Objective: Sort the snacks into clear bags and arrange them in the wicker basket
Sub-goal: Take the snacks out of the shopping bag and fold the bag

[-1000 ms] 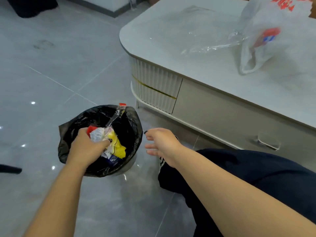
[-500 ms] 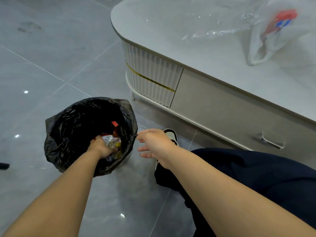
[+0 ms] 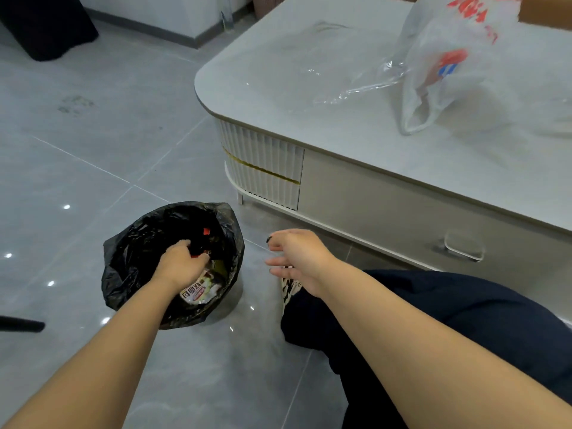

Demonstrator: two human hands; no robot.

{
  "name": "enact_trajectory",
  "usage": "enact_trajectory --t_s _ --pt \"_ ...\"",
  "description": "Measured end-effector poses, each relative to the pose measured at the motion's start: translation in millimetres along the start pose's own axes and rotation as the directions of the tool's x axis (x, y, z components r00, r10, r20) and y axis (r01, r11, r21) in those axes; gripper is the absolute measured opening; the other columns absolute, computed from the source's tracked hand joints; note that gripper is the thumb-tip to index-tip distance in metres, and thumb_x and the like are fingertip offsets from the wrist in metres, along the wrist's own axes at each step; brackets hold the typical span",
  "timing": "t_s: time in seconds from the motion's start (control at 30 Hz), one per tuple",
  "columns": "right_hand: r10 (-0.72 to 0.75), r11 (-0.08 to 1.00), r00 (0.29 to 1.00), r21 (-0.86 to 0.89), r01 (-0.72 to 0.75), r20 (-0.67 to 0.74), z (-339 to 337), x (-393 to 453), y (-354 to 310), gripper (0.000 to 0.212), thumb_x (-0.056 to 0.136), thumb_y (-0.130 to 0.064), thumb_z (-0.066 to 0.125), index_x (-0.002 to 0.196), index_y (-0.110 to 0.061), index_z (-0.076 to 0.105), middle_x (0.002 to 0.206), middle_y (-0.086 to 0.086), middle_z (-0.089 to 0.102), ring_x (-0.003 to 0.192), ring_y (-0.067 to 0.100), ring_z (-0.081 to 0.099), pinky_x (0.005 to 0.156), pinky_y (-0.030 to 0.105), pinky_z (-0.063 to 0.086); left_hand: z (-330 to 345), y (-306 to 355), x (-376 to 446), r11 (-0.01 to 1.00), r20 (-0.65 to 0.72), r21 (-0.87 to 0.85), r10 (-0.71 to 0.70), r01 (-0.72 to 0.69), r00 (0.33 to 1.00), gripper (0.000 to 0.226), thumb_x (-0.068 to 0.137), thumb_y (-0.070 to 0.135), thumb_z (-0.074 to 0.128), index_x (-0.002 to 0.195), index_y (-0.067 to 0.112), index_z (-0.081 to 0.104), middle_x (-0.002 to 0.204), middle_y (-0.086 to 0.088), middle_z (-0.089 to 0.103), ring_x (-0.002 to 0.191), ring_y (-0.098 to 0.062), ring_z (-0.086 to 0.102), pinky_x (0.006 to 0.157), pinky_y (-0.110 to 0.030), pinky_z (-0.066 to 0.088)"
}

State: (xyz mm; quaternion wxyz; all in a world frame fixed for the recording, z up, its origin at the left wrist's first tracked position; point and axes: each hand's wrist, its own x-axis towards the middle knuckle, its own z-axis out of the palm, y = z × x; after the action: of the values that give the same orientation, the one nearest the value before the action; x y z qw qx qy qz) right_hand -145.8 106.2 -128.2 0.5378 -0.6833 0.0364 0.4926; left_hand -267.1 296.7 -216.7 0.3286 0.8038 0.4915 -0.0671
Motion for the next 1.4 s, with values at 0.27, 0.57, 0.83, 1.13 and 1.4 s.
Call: enact_trajectory --t_s 0.27,0.57,0.83,1.13,1.4 --pt "-0.237 0.96 0.967 0.131 0.248 -0.097 -64.3 -59.2 -59.6 0.027 0.094 -0.01 0.053 0.12 -0.006 0.057 0.118 0.012 0.059 0.097 0.025 0.066 0.08 0.035 0.056 -35.9 130.8 -86.8 0.9 0.028 -0.109 0.427 -0.422 0.904 0.035 0.093 0.023 0.062 0.128 0.016 0.059 0.118 0.005 0.063 0.112 -0.013 0.059 0.096 -0.023 0.04" --pt "-0.464 0.865 0.822 0.032 0.501 -0.332 -191.6 -135.8 -89.1 0.022 0.093 -0.007 0.053 0.112 -0.01 0.062 0.107 0.005 0.063 0.095 0.027 0.07 0.076 0.034 0.056 -35.2 279.1 -145.9 0.731 0.048 -0.121 0.68 -0.671 0.732 0.022 0.091 0.024 0.062 0.112 0.025 0.066 0.105 0.011 0.067 0.1 -0.005 0.06 0.081 -0.016 0.041" --pt "-0.408 0.883 0.772 0.005 0.469 -0.487 -287.3 -156.7 -76.8 0.021 0.089 -0.009 0.057 0.109 -0.013 0.064 0.11 0.004 0.065 0.088 0.021 0.071 0.072 0.032 0.058 35.9 390.6 -166.3 0.781 0.22 -0.364 0.602 -0.508 0.767 0.042 0.092 0.029 0.062 0.131 0.016 0.053 0.119 -0.003 0.062 0.103 -0.016 0.064 0.086 -0.032 0.055" --pt "-0.485 0.831 0.693 -0.034 0.555 -0.533 -326.0 -156.7 -96.9 0.025 0.089 -0.013 0.059 0.114 -0.014 0.058 0.105 0.001 0.063 0.09 0.02 0.068 0.079 0.035 0.057 86.2 454.3 -139.6 0.629 0.405 -0.775 0.413 0.067 0.815 0.053 0.089 0.046 0.066 0.129 0.017 0.046 0.121 -0.013 0.057 0.109 -0.026 0.062 0.084 -0.039 0.054" --pt "-0.485 0.829 0.674 -0.046 0.558 -0.557 -337.0 -158.5 -98.2 0.023 0.089 -0.015 0.059 0.111 -0.015 0.057 0.1 -0.001 0.062 0.091 0.021 0.067 0.08 0.036 0.057 84.1 469.9 -158.6 0.606 0.211 -0.772 0.527 -0.19 0.823 0.011 0.084 0.0 0.067 0.084 0.01 0.067 0.094 -0.007 0.07 0.081 -0.016 0.064 0.066 -0.023 0.051"
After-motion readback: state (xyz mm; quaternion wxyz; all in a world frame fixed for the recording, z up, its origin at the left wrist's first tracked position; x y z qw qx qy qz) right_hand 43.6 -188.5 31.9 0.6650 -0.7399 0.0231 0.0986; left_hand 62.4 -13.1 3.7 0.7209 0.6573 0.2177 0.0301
